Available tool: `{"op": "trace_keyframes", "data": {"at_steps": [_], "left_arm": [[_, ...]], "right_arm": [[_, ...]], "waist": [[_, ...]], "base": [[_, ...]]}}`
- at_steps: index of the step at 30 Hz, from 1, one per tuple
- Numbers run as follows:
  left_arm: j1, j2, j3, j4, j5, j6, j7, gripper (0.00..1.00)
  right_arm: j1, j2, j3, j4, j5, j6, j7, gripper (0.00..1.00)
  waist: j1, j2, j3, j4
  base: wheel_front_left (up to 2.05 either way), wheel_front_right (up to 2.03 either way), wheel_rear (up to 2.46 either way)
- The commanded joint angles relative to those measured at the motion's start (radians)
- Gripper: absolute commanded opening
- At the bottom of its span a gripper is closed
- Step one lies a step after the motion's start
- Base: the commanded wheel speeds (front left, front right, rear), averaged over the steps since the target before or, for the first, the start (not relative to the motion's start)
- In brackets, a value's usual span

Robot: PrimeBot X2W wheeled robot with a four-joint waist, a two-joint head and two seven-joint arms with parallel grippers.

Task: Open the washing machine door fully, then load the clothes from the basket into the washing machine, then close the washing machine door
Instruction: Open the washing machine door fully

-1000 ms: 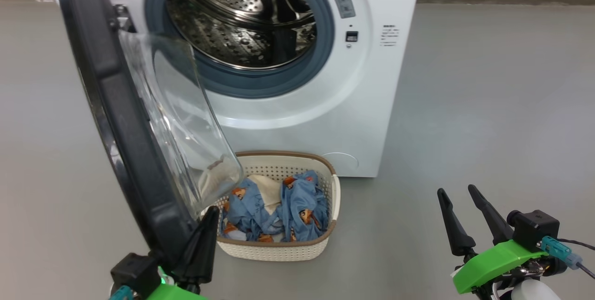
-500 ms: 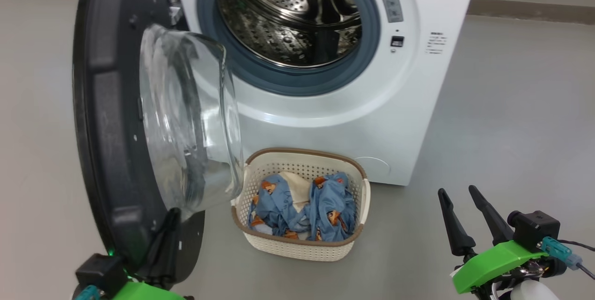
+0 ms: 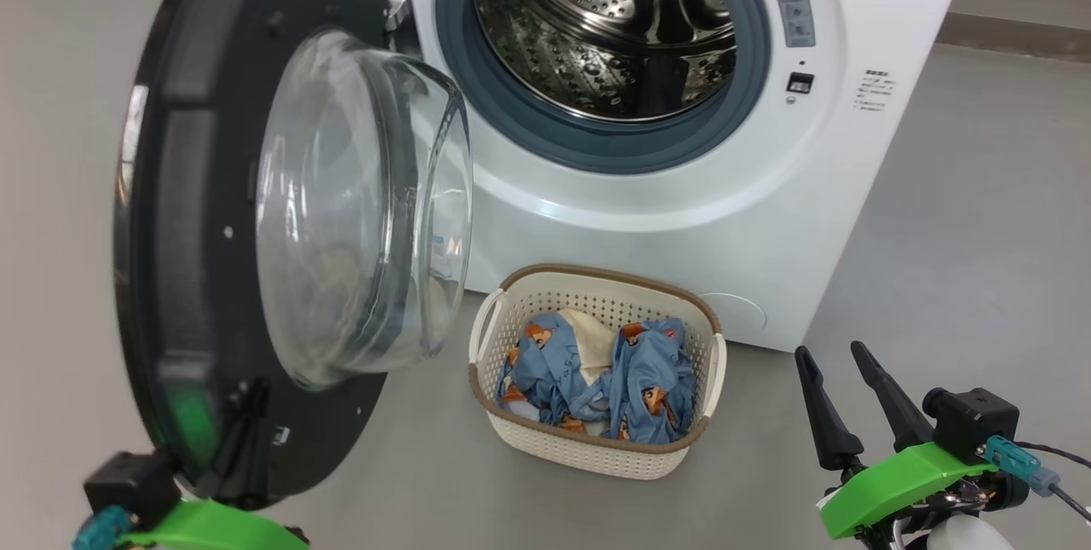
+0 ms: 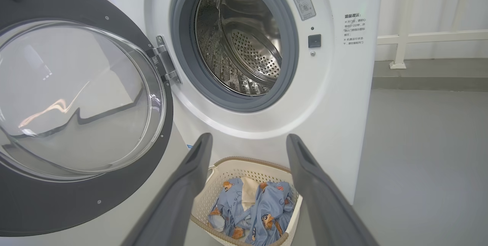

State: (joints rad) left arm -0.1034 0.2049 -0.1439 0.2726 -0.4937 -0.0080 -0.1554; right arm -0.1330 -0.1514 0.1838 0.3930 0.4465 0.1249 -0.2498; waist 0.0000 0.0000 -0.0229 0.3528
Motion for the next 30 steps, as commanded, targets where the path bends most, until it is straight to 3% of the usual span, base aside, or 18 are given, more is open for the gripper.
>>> {"op": "trace_keyframes", "data": {"at_steps": [1, 12, 30], "left_arm": [[-0.065, 0.044, 0.06, -0.002, -0.009, 0.012, 0.004, 0.0], [-0.193, 0.112, 0.103, 0.153, -0.034, -0.002, 0.017, 0.0], [-0.44, 0.191, 0.14, 0.475, -0.058, -0.052, -0.054, 0.0]], "right_arm": [[-0.017, -0.003, 0.012, -0.023, 0.009, 0.006, -0.012, 1.0], [-0.034, 0.007, 0.003, -0.027, -0.004, 0.006, -0.012, 1.0], [-0.104, 0.011, 0.003, -0.022, -0.028, 0.006, -0.012, 1.0]], "waist": [[0.0, 0.0, 0.007, 0.011], [0.0, 0.0, 0.058, 0.054], [0.0, 0.0, 0.154, 0.09]], "base": [[0.0, 0.0, 0.0], [0.0, 0.0, 0.0], [0.0, 0.0, 0.0]]}}
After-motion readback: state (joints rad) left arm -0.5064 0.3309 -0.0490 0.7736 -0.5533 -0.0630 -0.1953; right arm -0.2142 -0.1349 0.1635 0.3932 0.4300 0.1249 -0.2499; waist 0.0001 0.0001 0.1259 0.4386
